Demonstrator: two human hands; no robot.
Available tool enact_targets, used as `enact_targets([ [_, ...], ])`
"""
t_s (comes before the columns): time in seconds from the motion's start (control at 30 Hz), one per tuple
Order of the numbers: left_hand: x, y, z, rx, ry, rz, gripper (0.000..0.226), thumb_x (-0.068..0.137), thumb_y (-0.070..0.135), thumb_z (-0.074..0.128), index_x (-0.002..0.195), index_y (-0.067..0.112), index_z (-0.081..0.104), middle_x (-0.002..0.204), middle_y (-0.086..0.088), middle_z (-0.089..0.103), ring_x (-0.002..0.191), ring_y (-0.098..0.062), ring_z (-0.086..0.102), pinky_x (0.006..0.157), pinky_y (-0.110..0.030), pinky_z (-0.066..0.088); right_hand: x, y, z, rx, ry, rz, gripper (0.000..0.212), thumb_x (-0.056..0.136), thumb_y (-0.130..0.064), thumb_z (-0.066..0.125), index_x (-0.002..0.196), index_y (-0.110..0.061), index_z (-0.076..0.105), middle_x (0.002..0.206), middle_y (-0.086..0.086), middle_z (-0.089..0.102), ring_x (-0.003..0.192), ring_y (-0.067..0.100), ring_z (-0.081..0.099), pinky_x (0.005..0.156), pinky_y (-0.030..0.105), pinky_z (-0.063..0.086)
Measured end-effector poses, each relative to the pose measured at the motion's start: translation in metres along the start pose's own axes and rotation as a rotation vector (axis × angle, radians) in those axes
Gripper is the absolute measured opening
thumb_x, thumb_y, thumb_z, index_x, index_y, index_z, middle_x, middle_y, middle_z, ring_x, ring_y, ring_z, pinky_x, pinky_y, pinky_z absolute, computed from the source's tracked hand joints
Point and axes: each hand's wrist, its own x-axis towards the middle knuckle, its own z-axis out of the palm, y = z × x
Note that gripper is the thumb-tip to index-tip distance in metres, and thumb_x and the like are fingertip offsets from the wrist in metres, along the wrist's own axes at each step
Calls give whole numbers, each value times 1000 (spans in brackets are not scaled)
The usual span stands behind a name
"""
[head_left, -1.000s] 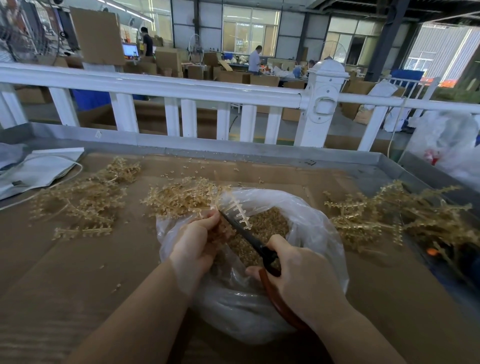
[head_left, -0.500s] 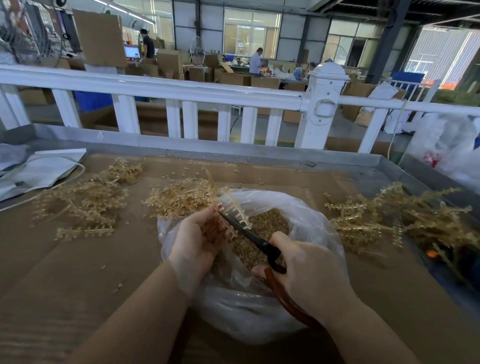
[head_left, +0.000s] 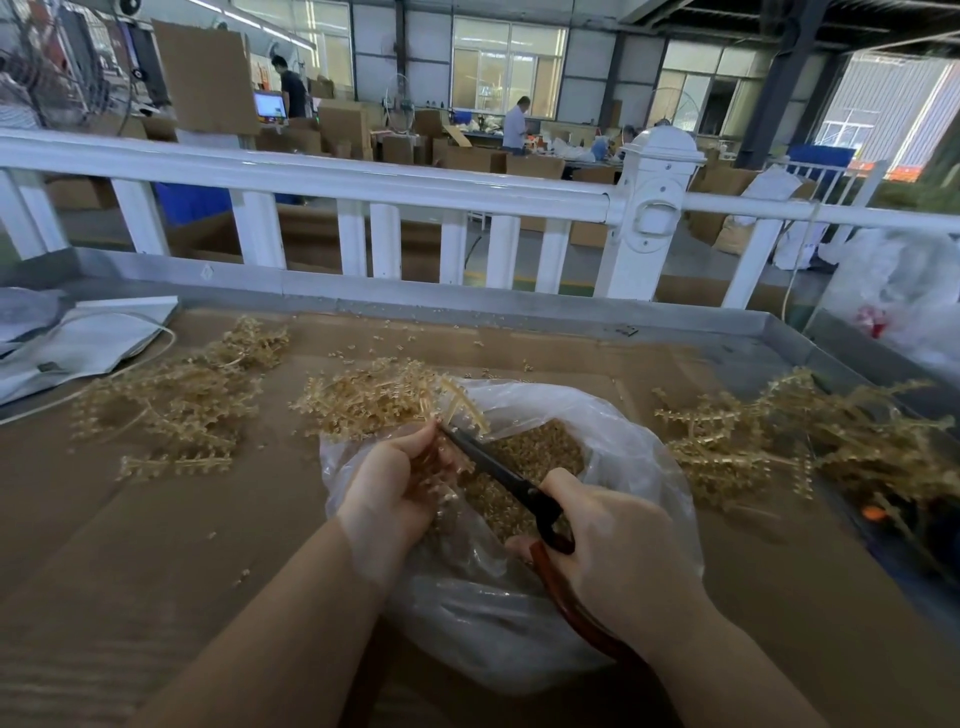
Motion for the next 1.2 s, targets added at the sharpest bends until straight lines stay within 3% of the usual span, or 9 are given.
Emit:
enact_targets([
  [0.1, 1, 0, -1, -1, -18, -9, 19, 92, 4, 52, 75, 3, 59, 51, -4, 56, 41, -13, 54, 40, -20, 48, 0, 0, 2, -12, 2, 9, 35, 81, -59, 60, 85, -26, 51, 61, -10, 55, 54, 7, 51, 49, 20, 38],
  [0.3, 4, -5, -2, 38, -31, 54, 13, 90, 9, 58, 77, 11, 59, 57, -3, 60, 48, -12, 58, 44, -20, 52, 1, -3, -1, 14, -53, 50, 34, 83, -66, 50, 91, -32, 45, 66, -11, 55, 61, 4, 51, 54, 16, 35],
  [0.43, 6, -10, -5, 11, -151, 157, 19, 93, 10, 52, 75, 13, 48, 61, -3, 52, 50, -11, 55, 47, -18, 51, 5, -8, -6, 204, -121, 134, 36, 80, -67, 53, 85, -32, 47, 63, -15, 52, 61, -3, 52, 52, 13, 37],
  [0.6, 8, -12, -8, 33, -95, 201, 11, 90, 10, 58, 79, 12, 56, 55, -1, 60, 49, -9, 59, 49, -18, 53, 9, -8, -9, 305, -213, 184, 35, 79, -66, 57, 73, -34, 42, 63, -16, 50, 58, -7, 48, 53, 11, 35],
  [0.83, 8, -13, -10, -59, -140, 223, 11, 90, 5, 56, 80, 10, 57, 54, -1, 59, 46, -7, 59, 50, -18, 54, 11, -7, -7, 441, -236, 237, 36, 78, -65, 58, 84, -30, 57, 73, -12, 63, 67, -2, 59, 62, 14, 49],
  [1.03, 4, -14, -9, -108, -143, 230, 14, 90, 3, 54, 79, 13, 54, 54, 0, 59, 46, -7, 59, 49, -19, 54, 13, -8, -17, 610, -285, 281, 41, 79, -58, 62, 88, -19, 65, 51, -12, 58, 47, -6, 54, 48, 10, 37],
  [1.2, 1, -14, -8, -124, -126, 219, 17, 88, 3, 57, 77, 15, 55, 55, 0, 62, 48, -7, 61, 52, -20, 55, 13, -10, -21, 579, -293, 275, 39, 81, -58, 61, 88, -20, 64, 52, -11, 57, 48, -8, 54, 47, 9, 37],
])
